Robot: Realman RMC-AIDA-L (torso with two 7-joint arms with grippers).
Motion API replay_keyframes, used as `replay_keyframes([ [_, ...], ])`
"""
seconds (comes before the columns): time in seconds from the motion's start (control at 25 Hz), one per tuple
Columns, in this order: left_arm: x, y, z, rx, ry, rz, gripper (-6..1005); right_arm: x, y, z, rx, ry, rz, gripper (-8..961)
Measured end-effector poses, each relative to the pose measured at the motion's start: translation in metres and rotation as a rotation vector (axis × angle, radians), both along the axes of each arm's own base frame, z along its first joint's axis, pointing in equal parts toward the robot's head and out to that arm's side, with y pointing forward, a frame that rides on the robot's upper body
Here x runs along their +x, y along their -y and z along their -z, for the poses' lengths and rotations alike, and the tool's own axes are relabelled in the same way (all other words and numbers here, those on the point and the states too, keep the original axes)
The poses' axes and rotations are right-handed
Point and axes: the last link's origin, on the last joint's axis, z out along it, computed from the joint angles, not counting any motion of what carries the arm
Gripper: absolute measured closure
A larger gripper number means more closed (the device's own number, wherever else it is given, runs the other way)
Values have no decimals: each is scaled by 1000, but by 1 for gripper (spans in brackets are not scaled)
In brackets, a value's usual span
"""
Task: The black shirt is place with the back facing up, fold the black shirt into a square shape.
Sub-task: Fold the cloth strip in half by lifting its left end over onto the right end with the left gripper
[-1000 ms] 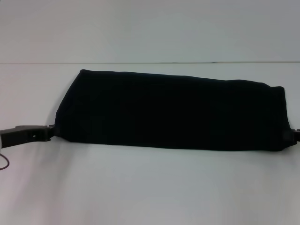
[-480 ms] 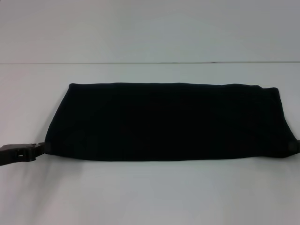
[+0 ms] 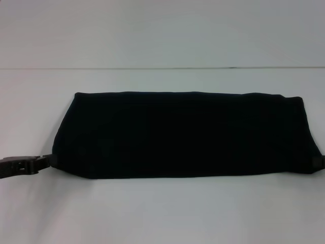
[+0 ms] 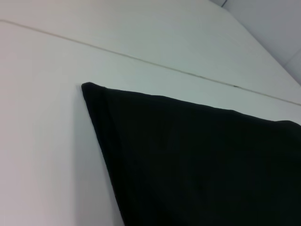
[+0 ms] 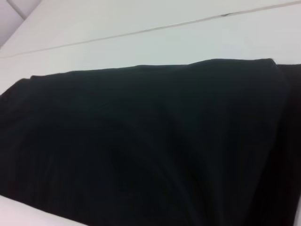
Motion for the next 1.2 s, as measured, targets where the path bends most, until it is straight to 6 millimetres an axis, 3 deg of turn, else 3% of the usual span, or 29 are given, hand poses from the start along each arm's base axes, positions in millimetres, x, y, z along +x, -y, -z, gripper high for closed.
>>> replay_keyframes([
  [0.24, -7, -4, -7, 34, -18, -61, 982, 3, -1, -20, 102, -40, 27, 703],
  [0.36, -11, -3, -16, 56, -13, -112, 781, 0, 2, -33, 156, -81, 5, 635],
  [0.44, -12, 1, -21, 56, 15, -133, 701, -8, 3, -39, 195, -131, -57, 590],
  [0.76, 11, 25, -16, -127, 252, -151, 347, -33, -8, -21, 224, -192, -193, 340],
  [1.0, 19, 20, -1, -200, 394, -298, 145, -56, -32, -9, 170, -166, -238, 192],
  [1.2, 17, 14, 2, -203, 470, -444, 33, -73, -46, -4, 128, -139, -285, 51],
])
